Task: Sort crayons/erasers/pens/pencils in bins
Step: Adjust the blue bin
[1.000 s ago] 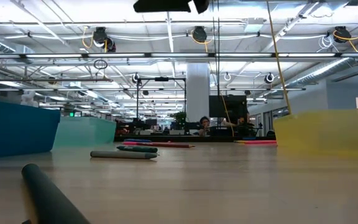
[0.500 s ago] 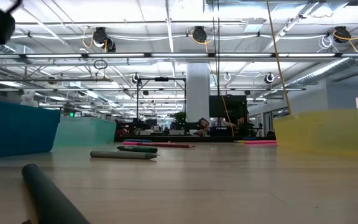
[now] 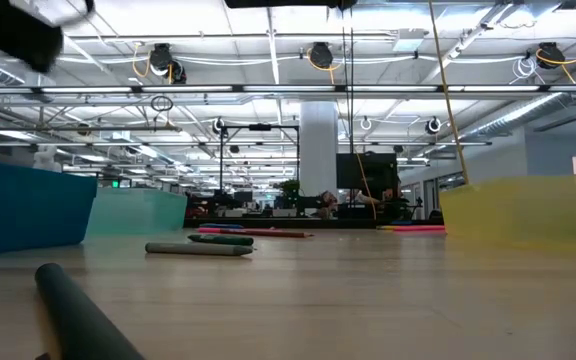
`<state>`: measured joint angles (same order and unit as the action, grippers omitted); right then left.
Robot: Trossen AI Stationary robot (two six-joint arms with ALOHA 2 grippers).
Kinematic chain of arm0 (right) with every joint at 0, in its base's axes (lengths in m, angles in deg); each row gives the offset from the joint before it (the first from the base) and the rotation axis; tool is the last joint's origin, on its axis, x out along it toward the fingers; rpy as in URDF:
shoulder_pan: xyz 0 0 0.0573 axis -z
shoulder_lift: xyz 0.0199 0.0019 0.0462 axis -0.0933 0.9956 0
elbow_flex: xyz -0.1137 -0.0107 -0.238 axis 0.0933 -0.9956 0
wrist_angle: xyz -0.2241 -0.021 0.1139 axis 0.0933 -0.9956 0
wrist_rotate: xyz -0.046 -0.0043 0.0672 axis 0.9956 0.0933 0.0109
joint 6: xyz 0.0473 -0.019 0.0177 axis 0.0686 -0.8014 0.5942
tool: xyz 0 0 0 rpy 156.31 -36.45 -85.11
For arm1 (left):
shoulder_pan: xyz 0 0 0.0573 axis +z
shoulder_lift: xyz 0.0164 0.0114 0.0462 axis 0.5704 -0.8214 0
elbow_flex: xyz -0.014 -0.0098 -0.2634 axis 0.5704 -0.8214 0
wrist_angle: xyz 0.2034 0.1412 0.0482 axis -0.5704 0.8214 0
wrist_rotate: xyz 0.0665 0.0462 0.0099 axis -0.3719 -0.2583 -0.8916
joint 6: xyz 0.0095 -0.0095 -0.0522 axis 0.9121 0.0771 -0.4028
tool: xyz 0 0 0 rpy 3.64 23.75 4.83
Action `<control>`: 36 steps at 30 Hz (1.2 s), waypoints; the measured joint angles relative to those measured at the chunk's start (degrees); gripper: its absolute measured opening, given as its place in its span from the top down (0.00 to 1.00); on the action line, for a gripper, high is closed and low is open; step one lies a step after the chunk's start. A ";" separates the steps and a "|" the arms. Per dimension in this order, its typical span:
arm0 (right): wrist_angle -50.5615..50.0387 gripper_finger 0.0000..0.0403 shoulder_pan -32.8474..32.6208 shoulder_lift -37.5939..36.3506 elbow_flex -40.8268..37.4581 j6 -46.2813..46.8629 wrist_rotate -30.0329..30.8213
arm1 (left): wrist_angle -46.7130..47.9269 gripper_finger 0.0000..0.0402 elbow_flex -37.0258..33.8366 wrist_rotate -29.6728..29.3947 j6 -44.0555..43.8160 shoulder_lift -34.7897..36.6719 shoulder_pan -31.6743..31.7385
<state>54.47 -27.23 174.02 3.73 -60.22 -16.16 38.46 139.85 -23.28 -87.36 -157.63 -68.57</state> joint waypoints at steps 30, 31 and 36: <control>-2.25 0.32 -3.25 0.00 0.00 0.87 0.22 | 3.26 0.91 33.08 -13.77 0.64 -40.26 -29.60; -2.29 0.32 -3.16 0.00 0.00 0.82 0.22 | 3.33 0.92 31.87 -13.29 1.26 -40.37 -29.16; -2.51 0.32 -3.06 0.00 0.00 0.08 0.15 | 4.35 0.96 26.32 -13.55 5.53 -39.35 -26.33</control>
<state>51.96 -30.29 174.02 3.73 -60.14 -16.01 42.81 166.16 -36.83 -81.82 -196.98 -94.90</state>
